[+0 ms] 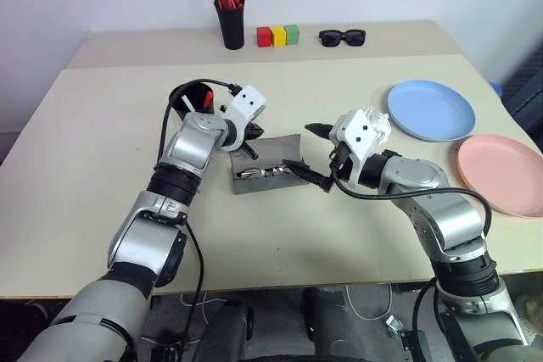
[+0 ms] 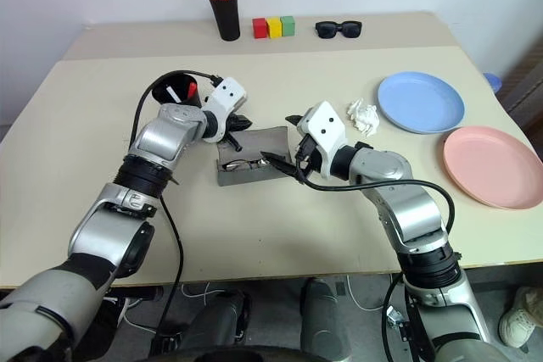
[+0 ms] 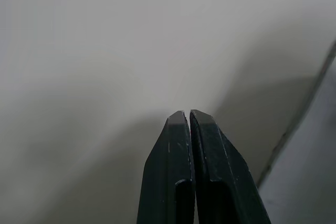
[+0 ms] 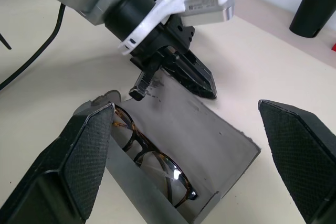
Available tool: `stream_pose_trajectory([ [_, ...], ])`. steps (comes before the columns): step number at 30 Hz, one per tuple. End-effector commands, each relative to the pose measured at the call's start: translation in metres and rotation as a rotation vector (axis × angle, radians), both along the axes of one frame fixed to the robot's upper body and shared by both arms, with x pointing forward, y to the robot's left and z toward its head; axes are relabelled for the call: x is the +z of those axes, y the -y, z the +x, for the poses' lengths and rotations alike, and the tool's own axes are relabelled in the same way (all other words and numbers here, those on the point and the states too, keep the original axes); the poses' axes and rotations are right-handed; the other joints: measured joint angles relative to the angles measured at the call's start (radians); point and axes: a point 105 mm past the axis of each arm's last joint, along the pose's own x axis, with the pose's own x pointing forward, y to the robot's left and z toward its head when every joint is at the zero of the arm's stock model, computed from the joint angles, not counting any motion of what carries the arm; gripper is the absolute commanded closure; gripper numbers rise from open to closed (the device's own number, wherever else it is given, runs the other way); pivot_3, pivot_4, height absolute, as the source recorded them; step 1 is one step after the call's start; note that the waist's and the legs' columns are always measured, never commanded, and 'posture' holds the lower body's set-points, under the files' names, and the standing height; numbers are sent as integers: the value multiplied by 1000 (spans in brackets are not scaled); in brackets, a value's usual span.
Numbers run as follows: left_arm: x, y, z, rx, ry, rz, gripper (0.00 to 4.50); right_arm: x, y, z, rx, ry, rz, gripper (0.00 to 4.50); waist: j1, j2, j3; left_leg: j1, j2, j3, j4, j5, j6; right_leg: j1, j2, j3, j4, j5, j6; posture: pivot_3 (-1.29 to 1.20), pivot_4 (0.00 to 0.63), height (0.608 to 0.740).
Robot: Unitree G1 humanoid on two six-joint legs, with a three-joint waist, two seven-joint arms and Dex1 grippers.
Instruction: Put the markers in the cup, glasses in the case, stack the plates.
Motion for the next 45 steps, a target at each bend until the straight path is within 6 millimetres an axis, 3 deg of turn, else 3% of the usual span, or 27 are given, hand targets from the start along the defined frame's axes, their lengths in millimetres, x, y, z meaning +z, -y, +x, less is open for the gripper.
stream_pose_trajectory([
  [1, 17, 4, -14, -62, -41, -81, 4423, 12, -5, -3, 20, 63, 4, 0, -2, 0, 0, 0, 0, 0, 0, 0, 0, 0, 0, 0, 0, 0, 0, 0, 150, 740],
  [6, 10, 0, -40, -163, -88, -29, 4423, 12, -5, -2, 18, 67, 0, 0, -7, 0, 0, 1, 0, 0, -1, 0, 0, 0, 0, 0, 1, 0, 0, 0, 150, 740],
  [18, -10, -7, -85, -205, -148, -12, 4423, 13, -3, 2, 6, 83, -10, 0, -2, 0, 0, 1, 0, 0, 0, 0, 0, 0, 0, 0, 1, 0, 0, 0, 150, 740],
  [24, -24, -16, -84, -144, -139, -13, 4423, 15, -3, 4, 4, 89, -7, 0, -1, 0, -1, 1, 0, -1, 0, 0, 0, 1, 0, 0, 1, 0, 0, 0, 150, 740],
  [29, -7, -12, -82, -155, -133, -155, 4423, 17, -2, 7, -7, 98, -4, 0, 0, 0, -1, 1, 0, -1, 1, 0, 0, 1, 0, 0, 1, 0, 0, 0, 150, 740],
  [32, 22, -12, -91, -256, -82, -258, 3544, 20, 5, 10, -35, 103, 7, 0, -1, 0, -1, 1, 0, -1, 1, 0, 0, 1, 0, 0, 1, 0, 0, 0, 150, 740],
  [38, 38, -32, -99, -327, -61, -283, 407, 26, 23, 17, -89, 110, 10, 0, -2, 0, -1, 1, 0, 0, 0, 0, 0, 0, 0, 0, 1, 0, 0, 0, 150, 740],
  [39, 40, -34, -98, -327, -56, -284, 69, 26, 24, 17, -93, 112, 9, 0, -2, 0, -1, 1, 0, 0, 0, 0, 0, 0, 0, 0, 1, 0, 0, 0, 150, 740],
  [45, 51, -35, -106, -402, -20, -329, 69, 28, 35, 19, -126, 110, 9, 0, -1, 0, -1, 0, 0, 0, 1, 0, 0, 0, 0, 0, 1, 0, 0, 0, 150, 740],
])
